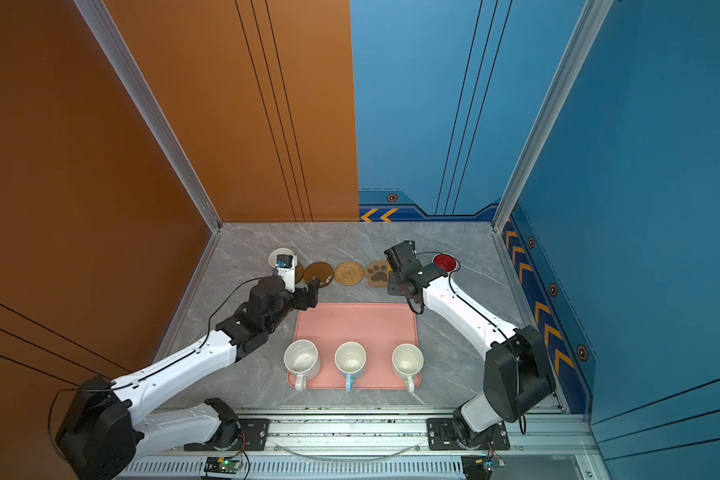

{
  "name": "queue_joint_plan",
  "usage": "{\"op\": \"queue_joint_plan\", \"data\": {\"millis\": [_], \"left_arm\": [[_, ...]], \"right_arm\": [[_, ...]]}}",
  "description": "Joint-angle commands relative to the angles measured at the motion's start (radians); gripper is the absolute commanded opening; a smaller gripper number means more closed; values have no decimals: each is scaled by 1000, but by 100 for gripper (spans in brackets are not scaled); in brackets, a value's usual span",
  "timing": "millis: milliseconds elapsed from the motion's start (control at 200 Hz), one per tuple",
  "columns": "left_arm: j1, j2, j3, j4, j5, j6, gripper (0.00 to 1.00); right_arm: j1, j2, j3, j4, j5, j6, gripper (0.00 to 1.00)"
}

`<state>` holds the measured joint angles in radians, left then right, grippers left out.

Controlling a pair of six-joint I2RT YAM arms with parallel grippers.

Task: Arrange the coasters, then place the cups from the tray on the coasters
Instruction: 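Carry the yellow mug onto the pastel woven coaster with the right gripper, then lower the yellow mug onto the pastel woven coaster and open the right gripper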

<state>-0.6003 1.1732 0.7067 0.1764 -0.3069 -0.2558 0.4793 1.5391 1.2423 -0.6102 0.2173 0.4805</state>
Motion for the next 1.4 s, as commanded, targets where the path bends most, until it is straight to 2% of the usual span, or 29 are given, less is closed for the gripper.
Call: {"op": "queue_joint_plan", "data": {"millis": [0,160,571,876,1397], "left_arm": [[13,-24,-12,17,-11,-11,92],[14,-31,-15,17,-11,-11,92],[21,-35,-18,17,-10,-11,92],[26,-38,-20,16,-14,-12,92],[27,-37,-20,17,-14,-14,92]], "right_arm": [[-46,44,64,50,-50,-38,0],[-99,105,97,50,-90,-45,0],[-152,225,154,52,-98,-70,0],[-158,258,156,75,-37,-105,0],[-179,290,160,110,-39,-109,0]]}}
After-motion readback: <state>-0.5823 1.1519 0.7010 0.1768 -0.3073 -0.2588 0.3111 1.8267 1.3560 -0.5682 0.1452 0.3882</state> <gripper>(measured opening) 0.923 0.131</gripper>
